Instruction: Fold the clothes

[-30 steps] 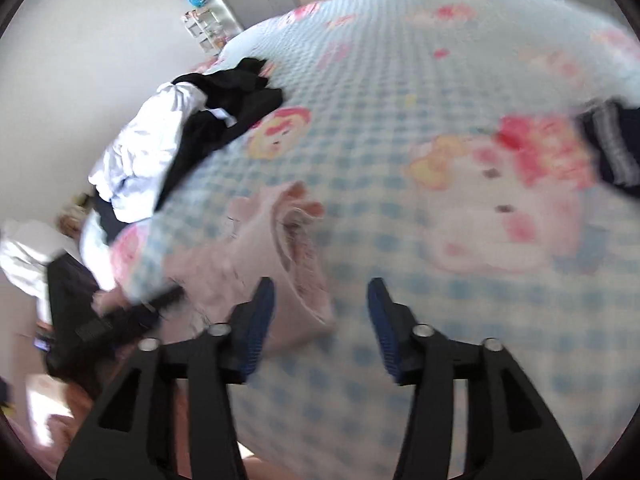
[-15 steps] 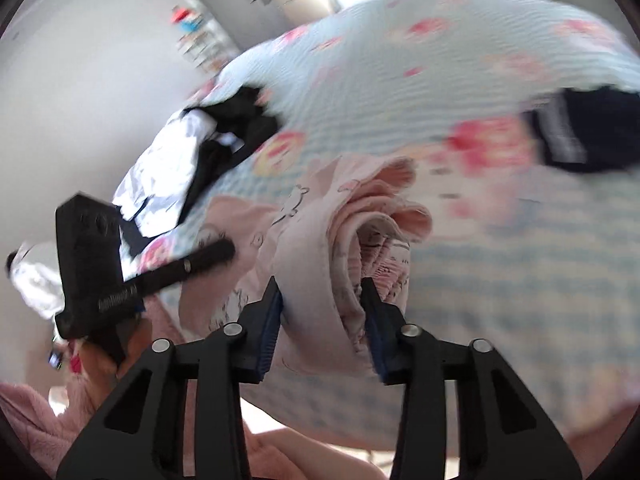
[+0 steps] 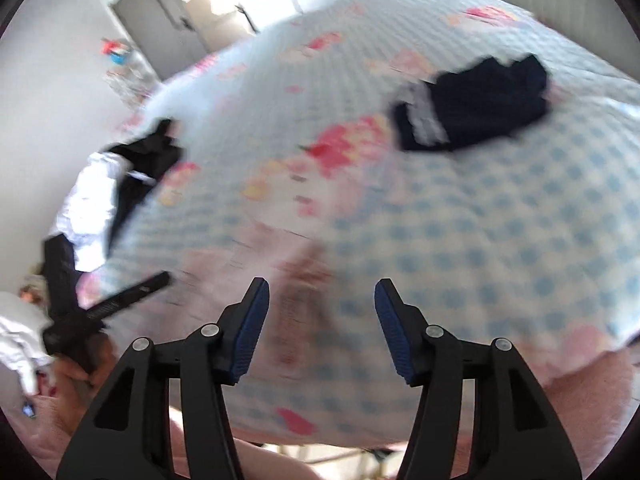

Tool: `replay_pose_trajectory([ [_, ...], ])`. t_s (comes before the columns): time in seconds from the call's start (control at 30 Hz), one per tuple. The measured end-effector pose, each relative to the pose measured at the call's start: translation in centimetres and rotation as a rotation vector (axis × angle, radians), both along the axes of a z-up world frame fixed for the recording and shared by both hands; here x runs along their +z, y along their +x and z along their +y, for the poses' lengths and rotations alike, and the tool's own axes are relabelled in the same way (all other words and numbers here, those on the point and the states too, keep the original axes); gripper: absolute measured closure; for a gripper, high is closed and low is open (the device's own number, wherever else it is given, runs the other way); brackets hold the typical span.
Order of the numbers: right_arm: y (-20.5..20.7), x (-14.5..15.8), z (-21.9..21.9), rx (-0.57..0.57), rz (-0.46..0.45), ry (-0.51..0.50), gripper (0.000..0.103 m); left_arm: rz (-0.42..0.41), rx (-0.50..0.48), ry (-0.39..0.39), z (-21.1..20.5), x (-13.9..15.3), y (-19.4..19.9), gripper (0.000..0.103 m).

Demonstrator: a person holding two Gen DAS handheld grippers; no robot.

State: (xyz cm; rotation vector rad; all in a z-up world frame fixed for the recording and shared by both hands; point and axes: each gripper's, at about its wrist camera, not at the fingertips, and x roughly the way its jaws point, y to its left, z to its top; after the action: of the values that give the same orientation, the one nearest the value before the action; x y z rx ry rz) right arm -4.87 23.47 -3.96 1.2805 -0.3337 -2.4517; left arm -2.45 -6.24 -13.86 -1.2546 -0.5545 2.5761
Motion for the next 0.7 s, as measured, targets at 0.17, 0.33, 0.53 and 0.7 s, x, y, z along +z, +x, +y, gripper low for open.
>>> replay_pose_trajectory([
  [0.17,-2.2,-3.4,-4.7,0.102,-0.028,0.078,0.060,0.016,-0.026,0.040,1.8,-1.6,-0.2,0.068],
  [0.33,-2.8,-6.7,-3.4,0.054,-0.071,0.096,0.062,-0.101,0.049,0.023,1.3,-5.7,-0.2,0.076],
  [0.53,-0.7,-4.5,-0.8,0.020,-0.062,0.008,0.055,-0.089,0.068,0.100,-1.5,-4.6,0.2,0.066],
  [0.7,0.0,-2.1,0.1,-0.003,-0.016,-0.040,0.055,-0.045,0.046,0.152,-1.8,-3.9,0.7,0.063],
])
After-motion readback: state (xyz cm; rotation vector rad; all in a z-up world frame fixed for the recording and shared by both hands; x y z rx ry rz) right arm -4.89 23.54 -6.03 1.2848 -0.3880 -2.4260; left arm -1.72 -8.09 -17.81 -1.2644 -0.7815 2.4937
